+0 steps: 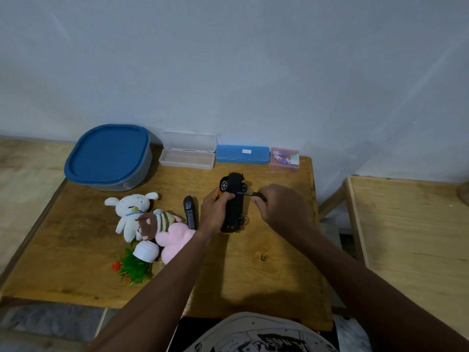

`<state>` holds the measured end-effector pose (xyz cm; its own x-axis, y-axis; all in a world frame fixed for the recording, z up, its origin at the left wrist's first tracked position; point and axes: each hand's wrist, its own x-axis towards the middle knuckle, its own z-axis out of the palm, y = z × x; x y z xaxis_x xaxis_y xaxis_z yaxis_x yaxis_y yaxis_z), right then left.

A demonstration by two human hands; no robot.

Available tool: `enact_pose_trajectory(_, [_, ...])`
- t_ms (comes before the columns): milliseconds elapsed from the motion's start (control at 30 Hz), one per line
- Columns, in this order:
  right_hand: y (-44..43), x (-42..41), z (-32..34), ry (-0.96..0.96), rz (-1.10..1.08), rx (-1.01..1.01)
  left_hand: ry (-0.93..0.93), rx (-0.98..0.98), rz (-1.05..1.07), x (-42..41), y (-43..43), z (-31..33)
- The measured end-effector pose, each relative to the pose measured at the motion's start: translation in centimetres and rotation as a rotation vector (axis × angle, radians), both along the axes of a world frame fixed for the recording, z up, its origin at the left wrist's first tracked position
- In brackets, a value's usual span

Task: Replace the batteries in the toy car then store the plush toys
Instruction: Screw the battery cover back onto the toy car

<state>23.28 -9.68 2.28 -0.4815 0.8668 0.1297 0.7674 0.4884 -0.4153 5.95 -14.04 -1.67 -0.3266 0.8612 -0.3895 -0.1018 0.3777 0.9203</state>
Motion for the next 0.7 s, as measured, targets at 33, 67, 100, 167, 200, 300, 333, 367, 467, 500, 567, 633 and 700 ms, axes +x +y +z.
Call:
enact_pose_trajectory(33, [-0.1,0.0,0.0,-0.001,-0.006,-0.014,0.012,-0.001,-0.004,-0.1,0.0,0.1])
enact_pose_trajectory(67, [-0.1,0.0,-0.1,0.001,-0.013,-0.032,0.024,-0.001,-0.010,-0.1,0.1,0.3])
enact_pose_trajectory(100, [-0.2,0.0,-0.3,0.009,-0.017,-0.055,0.034,0.003,-0.016,-0.2,0.1,0.4])
enact_pose_trajectory(167, [-0.3,-0.2,-0.5,0.067,-0.035,-0.106,0.041,0.018,-0.028,-0.3,0.2,0.7])
enact_pose_trajectory(200, [-0.3,-0.2,-0.6,0.102,-0.046,-0.119,0.043,0.023,-0.037,-0.3,0.3,0.8])
enact_pose_trajectory(300, [0.0,-0.2,-0.5,0.157,-0.029,-0.115,0.052,0.024,-0.060,-0.3,0.2,1.0])
enact_pose_trajectory(333, [0.1,-0.2,-0.2,0.152,-0.005,-0.108,0.053,0.026,-0.062,-0.3,0.2,0.9])
enact_pose_trajectory(367, [0.1,-0.1,-0.1,0.146,0.024,-0.104,0.051,0.029,-0.062,-0.4,0.1,0.9])
enact_pose_trajectory(467, [0.2,0.1,0.5,0.110,0.077,-0.063,0.021,0.028,-0.064,-0.1,-0.1,0.8])
enact_pose_trajectory(500, [0.3,0.1,0.5,0.091,0.075,-0.036,0.016,0.025,-0.060,-0.1,-0.2,0.9])
enact_pose_trajectory(567, [0.4,0.2,0.6,0.054,0.060,0.007,0.027,0.025,-0.055,-0.1,-0.3,1.0])
enact_pose_trajectory(633, [0.4,0.4,0.6,0.009,0.059,0.027,0.057,0.031,-0.063,-0.2,-0.2,1.1])
enact_pose_trajectory(700, [0.4,0.5,0.5,-0.035,0.070,0.062,0.080,0.033,-0.074,-0.5,-0.3,1.2])
